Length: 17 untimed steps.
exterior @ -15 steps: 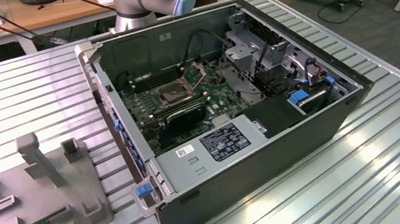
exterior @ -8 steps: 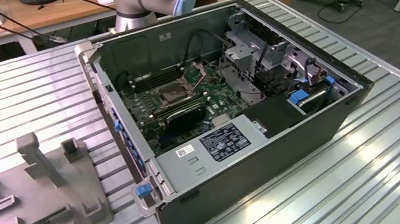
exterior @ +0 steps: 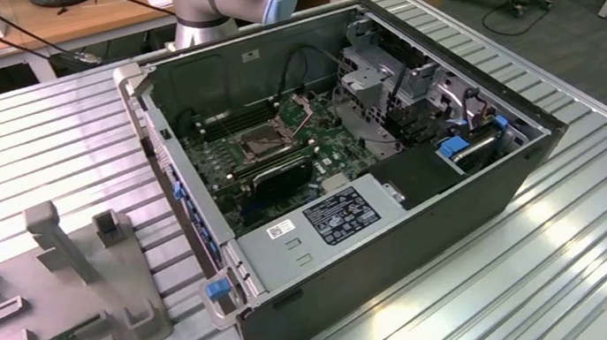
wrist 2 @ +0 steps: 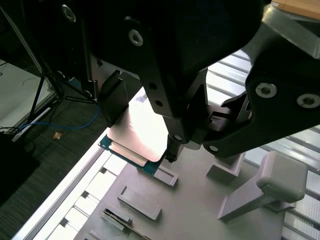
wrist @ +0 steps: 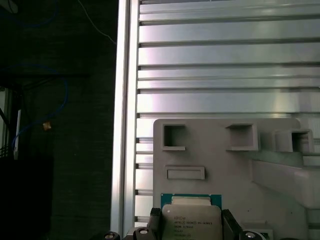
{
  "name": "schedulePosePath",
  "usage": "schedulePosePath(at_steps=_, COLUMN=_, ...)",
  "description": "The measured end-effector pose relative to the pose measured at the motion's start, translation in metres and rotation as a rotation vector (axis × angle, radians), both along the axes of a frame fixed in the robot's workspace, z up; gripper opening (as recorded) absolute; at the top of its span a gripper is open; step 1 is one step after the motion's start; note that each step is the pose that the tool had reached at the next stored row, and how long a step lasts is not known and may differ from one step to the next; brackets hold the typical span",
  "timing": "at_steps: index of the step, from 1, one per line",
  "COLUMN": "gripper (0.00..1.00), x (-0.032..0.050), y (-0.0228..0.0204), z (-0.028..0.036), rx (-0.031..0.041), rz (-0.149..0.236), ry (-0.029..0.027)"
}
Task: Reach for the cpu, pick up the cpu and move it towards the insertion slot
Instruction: 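Pick up the cpu and move it towards the insertion slot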
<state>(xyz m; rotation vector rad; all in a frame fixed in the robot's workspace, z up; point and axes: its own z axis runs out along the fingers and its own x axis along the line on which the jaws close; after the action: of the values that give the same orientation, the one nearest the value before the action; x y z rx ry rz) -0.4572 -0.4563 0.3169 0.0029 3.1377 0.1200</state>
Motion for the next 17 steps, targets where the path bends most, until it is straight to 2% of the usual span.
schedulePosePath(at_steps=5, gripper=0.55, x=0.0002, y=0.0000, z=0.0002, rx=-0.0002, rz=0.000, ry=0.0003)
schedulePosePath(at_steps=13, gripper=0.55, x=0.0097, y=0.0000, z=0.0001, rx=-0.0001, rz=-0.001, ry=0.0002)
schedulePosePath(at_steps=17, gripper=0.55, x=0.0104, y=0.0000, z=0.0010, rx=-0.0004, rz=-0.001, ry=0.0005)
